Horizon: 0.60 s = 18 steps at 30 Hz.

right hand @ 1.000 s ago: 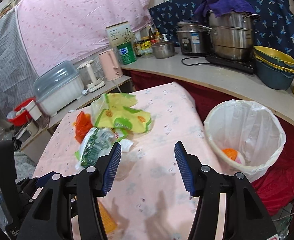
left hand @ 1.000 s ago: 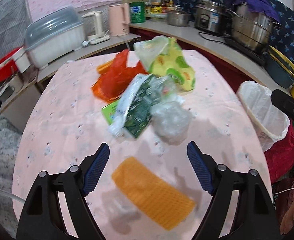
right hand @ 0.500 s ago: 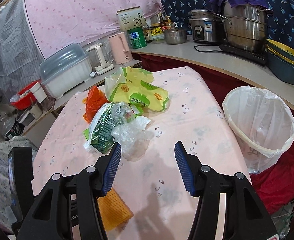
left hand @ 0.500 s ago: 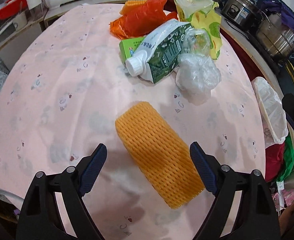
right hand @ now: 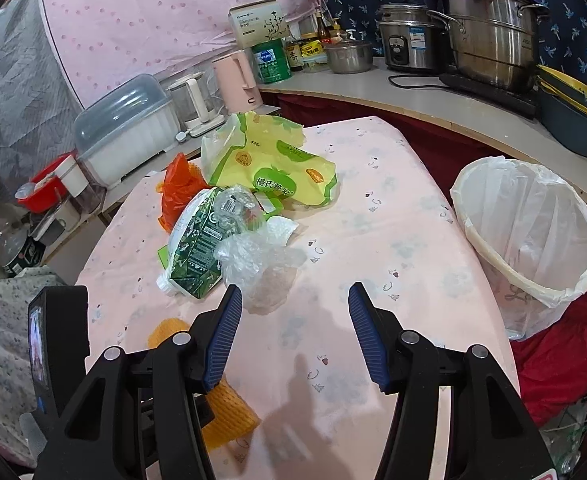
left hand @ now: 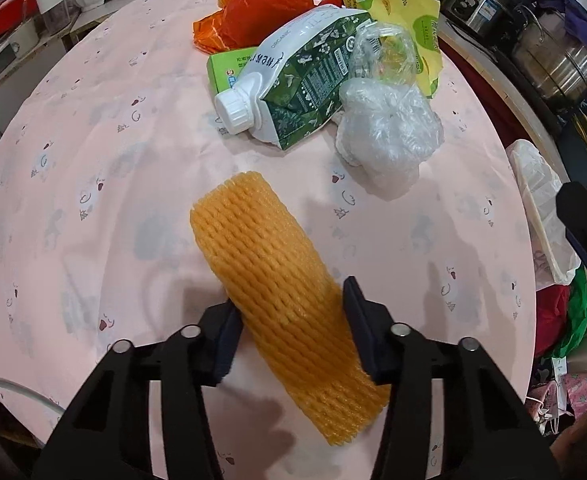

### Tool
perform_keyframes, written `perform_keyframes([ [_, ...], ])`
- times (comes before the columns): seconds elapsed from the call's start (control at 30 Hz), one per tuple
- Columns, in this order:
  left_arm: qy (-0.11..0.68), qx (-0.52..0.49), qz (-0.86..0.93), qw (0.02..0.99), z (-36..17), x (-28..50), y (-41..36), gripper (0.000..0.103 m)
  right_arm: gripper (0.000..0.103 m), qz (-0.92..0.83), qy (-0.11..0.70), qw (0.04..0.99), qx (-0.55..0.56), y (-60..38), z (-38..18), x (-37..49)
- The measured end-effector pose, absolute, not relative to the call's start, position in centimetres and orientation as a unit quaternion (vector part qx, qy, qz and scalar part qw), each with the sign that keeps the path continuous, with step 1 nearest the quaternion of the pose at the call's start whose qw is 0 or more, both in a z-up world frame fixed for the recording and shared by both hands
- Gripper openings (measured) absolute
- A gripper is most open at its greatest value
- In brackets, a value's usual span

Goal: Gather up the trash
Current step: 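Grasp the orange foam net with the left gripper while the right grasps the plastic wrap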

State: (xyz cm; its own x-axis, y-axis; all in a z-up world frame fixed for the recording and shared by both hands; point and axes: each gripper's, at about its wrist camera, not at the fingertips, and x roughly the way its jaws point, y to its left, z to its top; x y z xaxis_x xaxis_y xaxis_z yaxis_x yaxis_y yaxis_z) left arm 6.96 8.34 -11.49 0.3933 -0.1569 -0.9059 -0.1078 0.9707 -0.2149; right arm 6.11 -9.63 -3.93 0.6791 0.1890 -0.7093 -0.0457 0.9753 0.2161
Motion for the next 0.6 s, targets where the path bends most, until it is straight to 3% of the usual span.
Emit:
perform_keyframes([
  [0.1, 0.543, -0.108, -0.022, 0.832, -10.9, 7.3, 8.4, 0.018, 0.055, 0.069, 0.4, 0.91, 0.09, -9.3, -4.4, 6.7],
  [0.6, 0.483, -0.075, -0.005, 0.872, -7.5, 10.1, 10.3, 0.016, 0.055, 0.103, 0.432, 0.89, 0.103, -6.7, -7.5, 11.8],
])
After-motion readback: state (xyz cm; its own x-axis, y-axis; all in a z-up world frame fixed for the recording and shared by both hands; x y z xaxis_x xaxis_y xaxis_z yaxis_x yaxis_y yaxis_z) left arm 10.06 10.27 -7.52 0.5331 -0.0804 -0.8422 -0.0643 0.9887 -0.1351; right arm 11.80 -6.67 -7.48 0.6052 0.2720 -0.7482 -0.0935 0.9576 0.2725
